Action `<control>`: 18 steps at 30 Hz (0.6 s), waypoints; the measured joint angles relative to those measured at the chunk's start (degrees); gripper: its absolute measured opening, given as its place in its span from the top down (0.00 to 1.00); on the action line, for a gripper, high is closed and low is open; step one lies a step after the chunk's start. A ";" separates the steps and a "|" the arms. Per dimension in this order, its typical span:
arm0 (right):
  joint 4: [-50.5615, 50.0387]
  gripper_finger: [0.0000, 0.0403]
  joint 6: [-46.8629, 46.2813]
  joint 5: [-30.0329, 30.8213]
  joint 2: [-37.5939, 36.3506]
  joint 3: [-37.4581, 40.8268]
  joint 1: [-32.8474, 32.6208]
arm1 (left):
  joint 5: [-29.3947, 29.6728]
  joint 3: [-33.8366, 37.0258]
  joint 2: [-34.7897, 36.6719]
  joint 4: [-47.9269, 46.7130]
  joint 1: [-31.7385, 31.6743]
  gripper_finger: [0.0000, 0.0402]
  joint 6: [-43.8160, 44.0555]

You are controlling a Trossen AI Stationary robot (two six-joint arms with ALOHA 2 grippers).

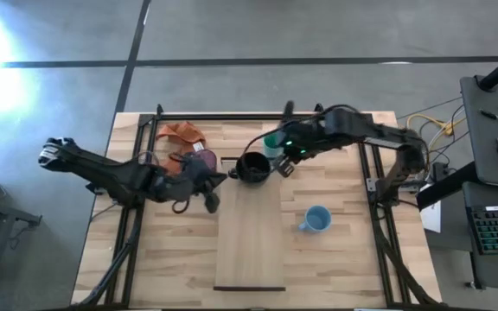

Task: Stack small to large cups/mugs on shelf
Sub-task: Put the blue cup on the shelf

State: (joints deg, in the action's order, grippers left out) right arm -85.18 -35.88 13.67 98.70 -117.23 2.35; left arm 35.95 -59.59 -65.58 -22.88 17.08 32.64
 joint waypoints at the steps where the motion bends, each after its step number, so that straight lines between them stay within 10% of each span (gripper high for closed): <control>1: -0.29 0.98 0.00 -0.03 -1.13 0.00 0.00 | -2.50 0.01 1.04 0.15 0.05 1.00 -0.04; 18: 6.17 0.98 -0.56 -8.18 -13.39 16.73 8.90 | -26.75 7.24 9.74 4.45 -9.29 1.00 -1.03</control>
State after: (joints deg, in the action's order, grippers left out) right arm -79.01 -36.44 5.49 85.31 -100.50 11.25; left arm 9.20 -52.36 -55.83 -18.43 7.79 31.61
